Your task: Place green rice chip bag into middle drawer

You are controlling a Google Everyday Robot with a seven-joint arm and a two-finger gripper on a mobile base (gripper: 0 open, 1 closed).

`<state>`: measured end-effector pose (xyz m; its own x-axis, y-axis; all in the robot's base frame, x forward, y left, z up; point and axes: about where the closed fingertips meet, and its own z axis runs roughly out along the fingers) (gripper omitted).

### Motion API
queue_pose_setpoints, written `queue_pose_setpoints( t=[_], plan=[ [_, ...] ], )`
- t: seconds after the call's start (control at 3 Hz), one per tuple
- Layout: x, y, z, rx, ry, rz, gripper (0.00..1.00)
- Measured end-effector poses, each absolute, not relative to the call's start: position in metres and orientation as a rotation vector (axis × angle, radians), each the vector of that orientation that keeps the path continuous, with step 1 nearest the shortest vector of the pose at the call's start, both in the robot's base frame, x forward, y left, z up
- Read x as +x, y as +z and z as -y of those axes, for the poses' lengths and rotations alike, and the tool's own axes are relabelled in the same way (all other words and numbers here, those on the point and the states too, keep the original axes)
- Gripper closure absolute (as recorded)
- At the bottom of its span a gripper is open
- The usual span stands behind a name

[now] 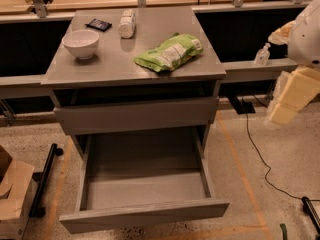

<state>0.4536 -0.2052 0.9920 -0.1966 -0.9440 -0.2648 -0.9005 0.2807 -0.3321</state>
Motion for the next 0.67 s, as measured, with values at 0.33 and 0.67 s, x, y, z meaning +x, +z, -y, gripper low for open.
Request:
queue_pose_setpoints(
  t=[0.33, 0.67],
  plan=[
    [0.4971, 0.9807, 0.1918, -1.583, -0.081, -2.064, 0.0],
    [0.4971, 0.9807, 0.1917, -1.583, -0.081, -2.064, 0.0]
  ],
)
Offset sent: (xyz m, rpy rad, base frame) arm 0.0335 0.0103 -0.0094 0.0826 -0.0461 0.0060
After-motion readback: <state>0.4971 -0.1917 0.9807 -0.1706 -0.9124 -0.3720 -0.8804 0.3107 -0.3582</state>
